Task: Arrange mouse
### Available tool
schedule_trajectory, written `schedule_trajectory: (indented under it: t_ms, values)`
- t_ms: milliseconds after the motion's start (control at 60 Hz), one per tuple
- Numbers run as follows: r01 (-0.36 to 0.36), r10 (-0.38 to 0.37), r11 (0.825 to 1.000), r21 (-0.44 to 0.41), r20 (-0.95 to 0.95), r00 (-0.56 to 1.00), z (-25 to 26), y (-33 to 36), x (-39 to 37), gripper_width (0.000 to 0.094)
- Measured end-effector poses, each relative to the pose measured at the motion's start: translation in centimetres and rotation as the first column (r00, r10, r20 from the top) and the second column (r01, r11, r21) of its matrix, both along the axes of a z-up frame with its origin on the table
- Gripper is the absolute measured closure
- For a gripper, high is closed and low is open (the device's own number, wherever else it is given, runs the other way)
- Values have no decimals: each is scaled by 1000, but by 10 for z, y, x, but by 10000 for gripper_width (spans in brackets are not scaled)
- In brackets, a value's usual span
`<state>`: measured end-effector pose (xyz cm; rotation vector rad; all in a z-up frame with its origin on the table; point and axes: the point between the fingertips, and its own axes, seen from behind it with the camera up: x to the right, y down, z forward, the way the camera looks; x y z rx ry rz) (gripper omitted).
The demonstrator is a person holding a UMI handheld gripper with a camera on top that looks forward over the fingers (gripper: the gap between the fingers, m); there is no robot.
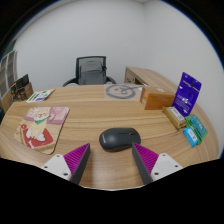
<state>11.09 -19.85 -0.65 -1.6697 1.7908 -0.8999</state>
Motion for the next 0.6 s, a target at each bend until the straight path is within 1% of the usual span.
schedule_trajectory:
  t_ms: [100,250,600]
  values:
    - [4,-4,1000,11,1,1000,-4,-1,12,70]
    - [12,-12,1000,-3,4,1000,-6,-8,31,60]
    - [-17,17,1000,-10,12,1000,-8,-6,73,61]
